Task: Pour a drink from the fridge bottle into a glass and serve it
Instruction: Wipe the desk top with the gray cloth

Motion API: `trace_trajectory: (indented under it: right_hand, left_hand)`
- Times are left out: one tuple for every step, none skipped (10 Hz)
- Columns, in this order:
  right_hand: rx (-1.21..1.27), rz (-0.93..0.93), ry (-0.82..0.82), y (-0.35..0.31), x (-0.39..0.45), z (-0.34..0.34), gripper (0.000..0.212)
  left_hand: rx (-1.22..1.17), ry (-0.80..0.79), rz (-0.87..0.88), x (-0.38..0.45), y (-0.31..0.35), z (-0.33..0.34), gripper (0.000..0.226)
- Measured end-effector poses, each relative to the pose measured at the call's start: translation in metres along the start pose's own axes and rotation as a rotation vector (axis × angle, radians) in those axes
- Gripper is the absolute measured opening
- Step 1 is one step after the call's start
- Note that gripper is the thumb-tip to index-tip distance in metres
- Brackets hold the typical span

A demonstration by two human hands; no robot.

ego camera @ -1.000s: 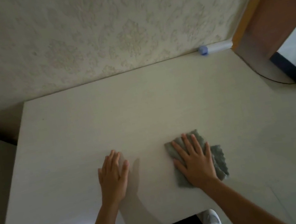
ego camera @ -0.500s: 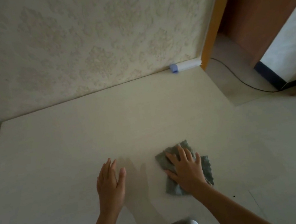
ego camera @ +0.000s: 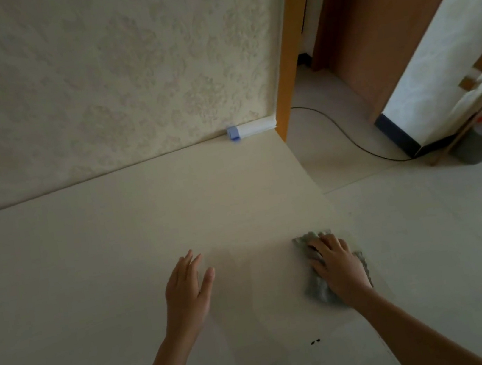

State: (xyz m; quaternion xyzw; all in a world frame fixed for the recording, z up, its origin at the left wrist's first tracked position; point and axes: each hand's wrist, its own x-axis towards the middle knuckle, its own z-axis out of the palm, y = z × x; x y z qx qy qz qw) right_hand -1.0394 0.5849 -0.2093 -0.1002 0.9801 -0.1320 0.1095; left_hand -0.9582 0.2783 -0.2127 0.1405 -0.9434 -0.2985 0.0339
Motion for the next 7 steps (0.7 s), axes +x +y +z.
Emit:
trace_trajectory:
  right_hand:
    - [-0.105, -0.121, -0.112, 0.007, 0.002, 0.008, 0.068]
    - [-0.185, -0.126, -0.189, 0.01, -0.004, 0.028, 0.091]
    - [-0.223, -0.086, -0.287, 0.006, -0.003, 0.027, 0.098]
    - [-0.275, -0.081, -0.37, 0.002, 0.006, 0.014, 0.1]
    - [-0.341, -0.099, -0.414, -0.005, 0.012, -0.003, 0.079]
    - [-0.341, -0.095, -0.349, -0.018, 0.019, -0.027, 0.062]
    - [-0.201, -0.131, -0.174, -0.052, 0.027, -0.064, 0.044]
  left_hand:
    - [0.033, -0.02, 0.016, -0.001, 0.011, 0.008, 0.091]
    - [0.049, -0.034, 0.017, -0.006, 0.017, 0.014, 0.091]
    - [0.061, -0.069, 0.003, -0.008, 0.019, 0.014, 0.093]
    - [0.059, -0.046, 0.012, -0.007, 0.024, 0.005, 0.083]
    - [0.045, -0.016, 0.036, -0.007, 0.029, -0.015, 0.067]
    - [0.053, 0.054, 0.095, -0.005, 0.029, -0.039, 0.063]
    - [0.029, 0.139, 0.127, 0.007, 0.036, -0.069, 0.063]
